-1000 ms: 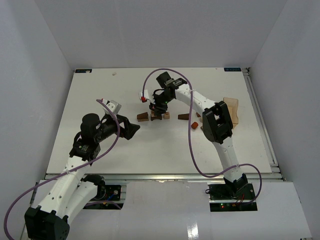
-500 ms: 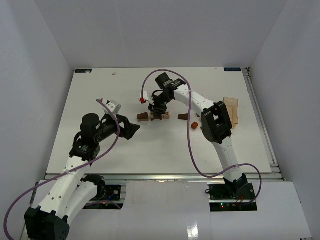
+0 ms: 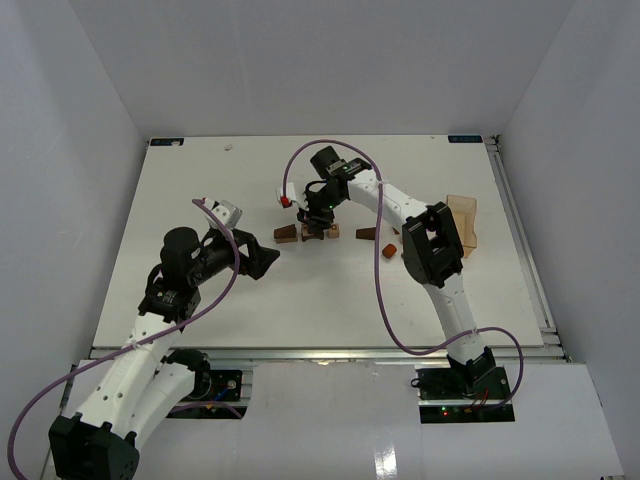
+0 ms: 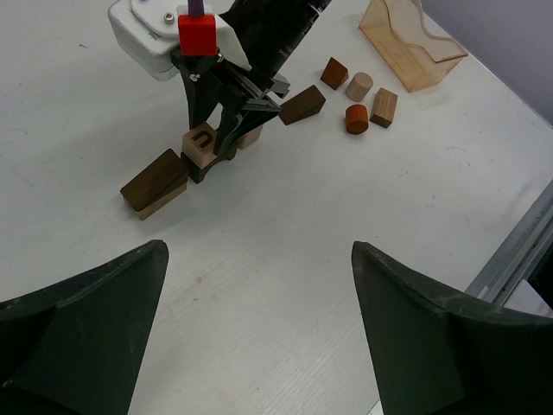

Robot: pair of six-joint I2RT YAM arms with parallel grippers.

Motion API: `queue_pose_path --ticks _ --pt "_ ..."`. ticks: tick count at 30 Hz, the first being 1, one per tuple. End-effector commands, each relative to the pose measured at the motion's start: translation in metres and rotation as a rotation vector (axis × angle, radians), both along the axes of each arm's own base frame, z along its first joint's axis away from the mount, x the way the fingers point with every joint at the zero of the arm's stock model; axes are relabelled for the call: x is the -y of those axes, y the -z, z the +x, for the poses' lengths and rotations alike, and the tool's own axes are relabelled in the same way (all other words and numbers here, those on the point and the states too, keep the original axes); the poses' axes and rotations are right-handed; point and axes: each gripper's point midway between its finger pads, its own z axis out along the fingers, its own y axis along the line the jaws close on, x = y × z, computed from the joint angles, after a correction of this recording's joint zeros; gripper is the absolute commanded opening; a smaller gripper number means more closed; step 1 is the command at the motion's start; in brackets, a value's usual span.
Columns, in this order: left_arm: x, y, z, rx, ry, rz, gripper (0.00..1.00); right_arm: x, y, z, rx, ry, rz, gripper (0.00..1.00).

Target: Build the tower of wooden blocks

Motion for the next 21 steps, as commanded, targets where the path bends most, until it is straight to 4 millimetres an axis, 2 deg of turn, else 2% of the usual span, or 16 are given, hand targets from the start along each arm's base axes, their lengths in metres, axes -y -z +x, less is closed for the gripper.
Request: queue_pose_path --ticks 1,15,19,21 --pt "-0.003 -0.006 0.000 0.031 -0.007 -0.001 0.98 -0.007 -0.007 0.004 0.014 0.005 0.020 0.43" --pt "-0.003 -0.006 0.001 0.033 -0.012 0.002 0.98 -0.010 -0.021 0.003 0.012 0.024 0.053 0.55" --pt "-0.004 -0.006 0.001 0.035 -0.015 0.005 0.98 -0.011 -0.041 0.007 0.020 0.056 0.088 0.58" --pt "-0.004 -0.007 0.001 0.040 -0.016 0.004 0.98 -0.009 -0.064 0.012 0.036 0.077 0.128 0.60"
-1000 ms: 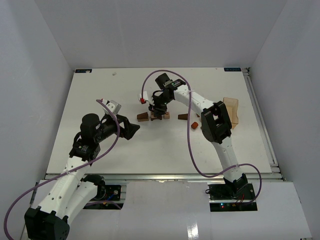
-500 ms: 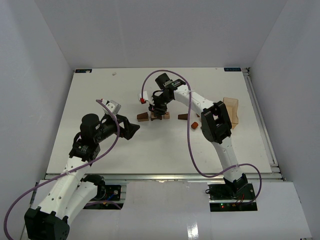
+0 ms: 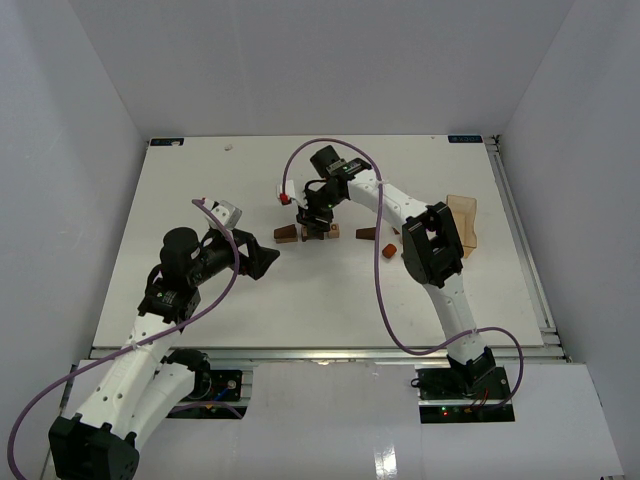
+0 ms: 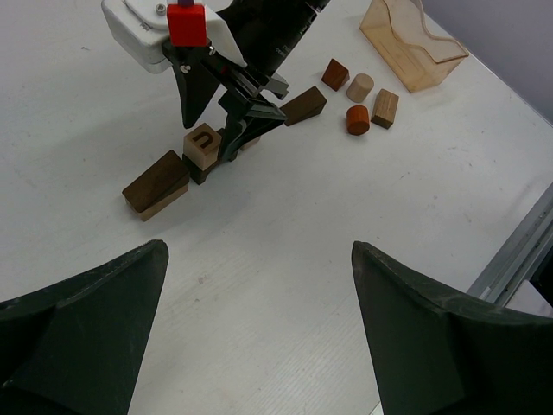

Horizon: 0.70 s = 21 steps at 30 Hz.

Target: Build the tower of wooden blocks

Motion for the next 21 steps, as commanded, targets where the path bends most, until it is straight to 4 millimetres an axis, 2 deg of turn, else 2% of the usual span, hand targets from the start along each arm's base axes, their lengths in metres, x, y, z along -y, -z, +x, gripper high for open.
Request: queue_pose_path --ticks 1,4,6,8,10,12,13,14,16,19,20,21 --pt "-0.004 -0.006 0.000 0.035 -0.013 0.002 0.98 -0.005 -0.074 0.013 0.067 0.051 0.139 0.62" --pt "-0.003 -0.006 0.000 0.038 -0.009 0.000 0.98 0.005 -0.106 0.015 0.079 0.084 0.195 0.64" --pt "-0.002 -0.006 -0.001 0.040 0.001 -0.002 0.98 0.016 -0.131 0.010 0.089 0.092 0.234 0.64" --pt "-0.001 -0.006 -0.001 0.039 0.009 -0.004 0.98 0.038 -0.133 0.001 0.047 0.112 0.246 0.63" --pt "0.001 -0.006 -0.003 0.040 0.022 -0.008 0.98 0.062 -0.152 -0.011 0.039 0.103 0.301 0.61" --pt "0.004 -0.005 -0.004 0.036 0.038 -0.012 0.98 0.086 -0.146 -0.034 0.012 0.073 0.328 0.60" --pt "0.004 -0.005 -0.005 0.036 0.045 -0.014 0.98 0.101 -0.125 -0.051 -0.029 0.071 0.308 0.60" --pt "0.006 -0.006 -0.006 0.037 0.055 -0.016 0.98 0.113 -0.135 -0.056 0.032 0.050 0.326 0.59" --pt "0.007 -0.005 -0.006 0.033 0.065 -0.020 0.98 0.137 -0.103 -0.083 0.009 0.037 0.299 0.61" --pt "0.010 -0.002 -0.007 0.017 0.080 -0.023 0.98 0.174 -0.093 -0.096 0.130 0.043 0.294 0.67" --pt "0.011 0.000 -0.007 0.007 0.084 -0.022 0.98 0.184 -0.083 -0.101 0.129 0.070 0.275 0.68" --pt "0.011 0.002 -0.006 0.002 0.087 -0.021 0.98 0.195 -0.078 -0.098 0.132 0.103 0.268 0.69"
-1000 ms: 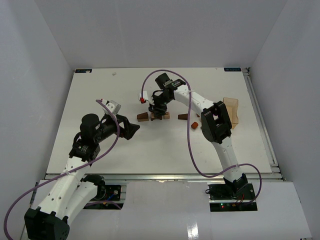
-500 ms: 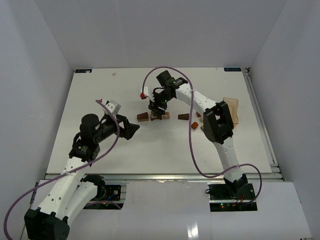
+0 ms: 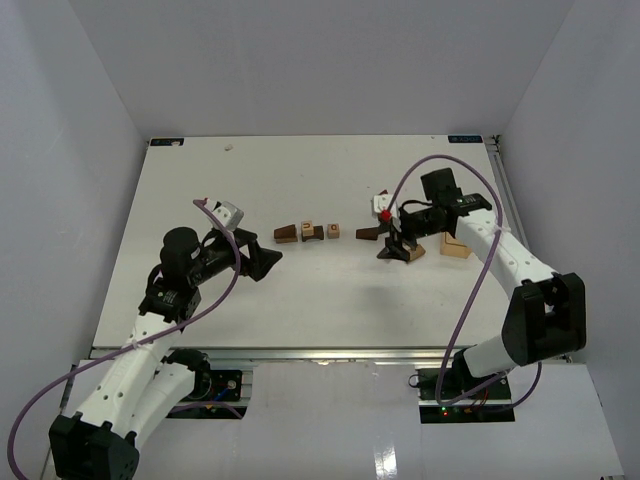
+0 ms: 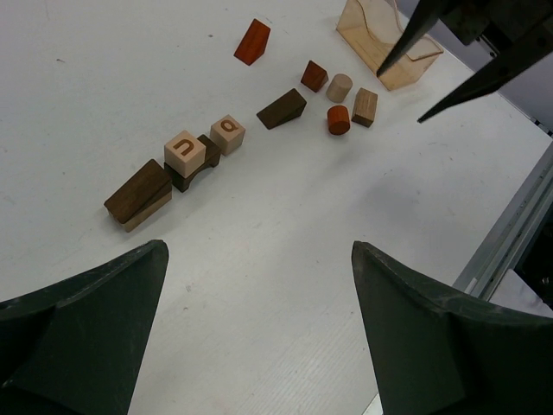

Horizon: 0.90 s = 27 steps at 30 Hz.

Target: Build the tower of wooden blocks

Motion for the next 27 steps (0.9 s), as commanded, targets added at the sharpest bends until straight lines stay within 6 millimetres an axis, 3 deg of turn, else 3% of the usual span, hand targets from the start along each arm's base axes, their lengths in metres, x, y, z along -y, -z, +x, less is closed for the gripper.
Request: queue_pose_path --ticks 1,6,14,17,19,22,24,27 --pt "0.004 0.007 -0.002 -0.022 0.038 -0.004 0.98 0.039 0.022 -0.012 0.072 0.021 -0.005 0.69" --pt "0.005 0.011 0.000 -0.039 0.036 -0.003 0.98 0.067 0.044 -0.004 0.005 0.163 -0.021 0.69" --pt "0.008 0.016 0.000 -0.072 0.053 -0.009 0.98 0.089 0.065 0.030 -0.050 0.456 -0.071 0.73" --pt "0.008 0.015 -0.001 -0.070 0.054 -0.011 0.98 0.092 0.064 0.033 -0.085 0.516 -0.073 0.74" --pt "0.009 0.014 -0.001 -0.071 0.055 -0.014 0.98 0.096 0.060 0.033 -0.018 0.488 -0.099 0.79" --pt "0.009 0.015 -0.001 -0.074 0.056 -0.013 0.98 0.097 0.060 0.024 0.180 0.219 -0.189 0.86" --pt "0.009 0.014 -0.002 -0.071 0.061 -0.014 0.98 0.099 0.064 0.011 0.198 0.091 -0.233 0.88" --pt "0.009 0.013 -0.003 -0.069 0.062 -0.015 0.98 0.097 0.059 0.020 0.287 -0.097 -0.278 0.87"
